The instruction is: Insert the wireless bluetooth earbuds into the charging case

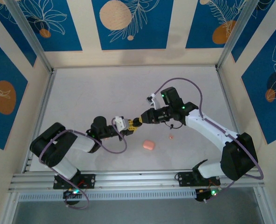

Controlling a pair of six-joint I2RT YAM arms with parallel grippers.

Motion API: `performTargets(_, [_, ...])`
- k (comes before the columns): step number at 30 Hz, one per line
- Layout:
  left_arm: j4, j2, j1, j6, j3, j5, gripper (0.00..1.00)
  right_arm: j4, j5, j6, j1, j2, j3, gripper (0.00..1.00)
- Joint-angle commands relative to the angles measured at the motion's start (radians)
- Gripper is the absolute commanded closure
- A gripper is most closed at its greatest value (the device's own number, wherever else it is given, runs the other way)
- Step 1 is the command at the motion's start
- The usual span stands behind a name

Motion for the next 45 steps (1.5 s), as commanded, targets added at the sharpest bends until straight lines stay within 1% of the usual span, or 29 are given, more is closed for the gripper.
performTargets(1, [-0.066,-0.044,-0.020,0.099,-0.014,-0.019,0.83,-0.111,0.017,0.024,-0.050,0.011,0.016,0.73])
performTargets(5, [-0.153,-0.079,-0.028,0.165,-0.012,-0.045,0.83,-0.238,0.062,0.033,-0.149,0.038,0.017,0.70])
performTargets(8, [-0.195,-0.102,-0.030,0.190,-0.016,-0.054,0.83,-0.329,0.097,0.018,-0.230,0.082,0.017,0.68])
performTargets(11, [-0.221,-0.123,-0.030,0.199,-0.023,-0.065,0.83,-0.412,0.194,-0.016,-0.289,0.134,0.024,0.68])
performTargets(15, [-0.238,-0.139,-0.029,0.202,-0.032,-0.077,0.82,-0.441,0.287,-0.036,-0.335,0.196,0.031,0.68])
performTargets(17, [-0.244,-0.146,-0.032,0.201,-0.034,-0.084,0.83,-0.442,0.330,-0.045,-0.342,0.238,0.042,0.68])
performTargets(23, [-0.258,-0.155,-0.031,0.191,-0.039,-0.089,0.82,-0.456,0.396,-0.070,-0.339,0.369,0.119,0.67])
performTargets(29, [-0.261,-0.164,-0.031,0.180,-0.043,-0.098,0.82,-0.482,0.507,-0.091,-0.340,0.449,0.192,0.67])
performTargets(37, [-0.287,-0.174,-0.031,0.179,-0.039,-0.108,0.82,-0.476,0.504,-0.102,-0.328,0.526,0.231,0.67])
performTargets(42, [-0.301,-0.173,-0.031,0.179,-0.032,-0.111,0.82,-0.469,0.497,-0.102,-0.315,0.548,0.239,0.68])
performTargets(45, [-0.308,-0.170,-0.030,0.179,-0.027,-0.111,0.82,-0.470,0.497,-0.102,-0.308,0.555,0.243,0.72])
